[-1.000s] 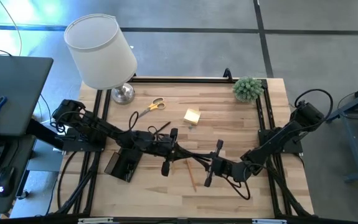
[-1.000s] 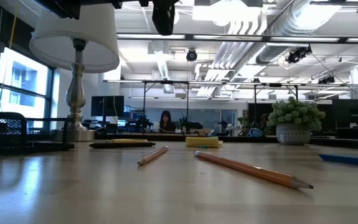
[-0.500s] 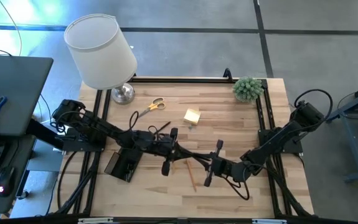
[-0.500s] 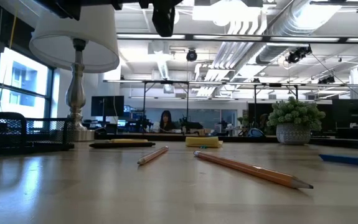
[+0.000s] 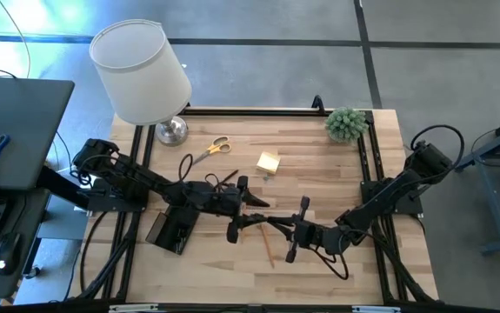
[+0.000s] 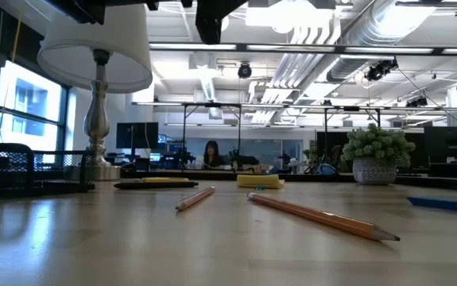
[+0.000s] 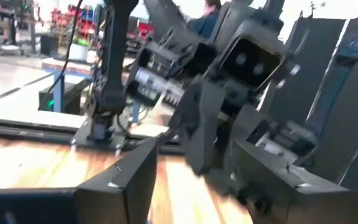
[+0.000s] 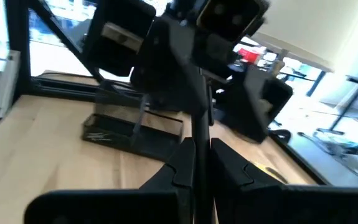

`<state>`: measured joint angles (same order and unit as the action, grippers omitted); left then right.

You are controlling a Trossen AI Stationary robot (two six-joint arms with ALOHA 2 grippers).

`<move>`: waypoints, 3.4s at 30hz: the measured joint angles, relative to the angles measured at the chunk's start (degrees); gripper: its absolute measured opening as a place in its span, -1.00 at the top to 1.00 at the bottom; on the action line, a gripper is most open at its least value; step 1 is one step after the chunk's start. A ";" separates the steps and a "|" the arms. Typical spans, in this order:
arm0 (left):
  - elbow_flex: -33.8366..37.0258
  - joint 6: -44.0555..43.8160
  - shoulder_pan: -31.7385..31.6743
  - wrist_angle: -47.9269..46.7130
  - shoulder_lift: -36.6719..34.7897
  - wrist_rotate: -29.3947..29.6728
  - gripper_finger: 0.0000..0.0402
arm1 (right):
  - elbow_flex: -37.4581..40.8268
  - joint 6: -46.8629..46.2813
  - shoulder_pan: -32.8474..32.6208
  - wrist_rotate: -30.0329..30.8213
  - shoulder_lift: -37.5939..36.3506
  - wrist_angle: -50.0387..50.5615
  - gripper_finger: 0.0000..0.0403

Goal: Pick and place office supplies into organizer
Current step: Put the bottom black pen into the black desk organizer

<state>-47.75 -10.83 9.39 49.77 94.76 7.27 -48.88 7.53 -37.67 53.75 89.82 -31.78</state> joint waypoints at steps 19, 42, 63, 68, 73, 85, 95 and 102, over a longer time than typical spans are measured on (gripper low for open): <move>0.00 0.21 0.04 -1.57 -0.04 0.11 0.66 | 0.00 -0.60 0.23 1.64 -0.02 -0.15 0.92; 0.02 7.03 0.02 -25.81 -9.04 -2.16 0.86 | -0.02 -6.05 -0.97 1.28 -0.09 6.33 0.60; -11.86 -6.02 8.89 -99.52 -41.31 5.12 0.85 | -0.02 -20.55 -2.78 8.57 -0.09 23.17 0.51; -12.29 -12.71 14.00 -110.35 -38.52 3.72 0.86 | -0.02 -23.14 -2.43 8.40 -0.13 25.57 0.51; -12.31 -19.03 20.68 -116.52 -35.92 3.67 0.85 | -0.02 -24.77 -2.47 8.38 -0.13 26.91 0.51; -16.33 -25.46 27.98 -119.21 -35.39 6.17 0.82 | -0.02 -25.29 -2.45 8.55 -0.13 26.81 0.51; -19.48 -30.77 28.15 -130.35 -35.39 7.52 0.82 | -0.02 -25.53 -2.45 8.25 -0.13 26.85 0.51; -12.01 -32.90 28.15 -126.26 -35.34 4.09 0.80 | -0.02 -25.53 -2.45 7.24 -0.13 26.88 0.51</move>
<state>-59.76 -43.73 37.54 -76.49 59.42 11.36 -48.90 -18.00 -40.12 60.99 89.69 -4.91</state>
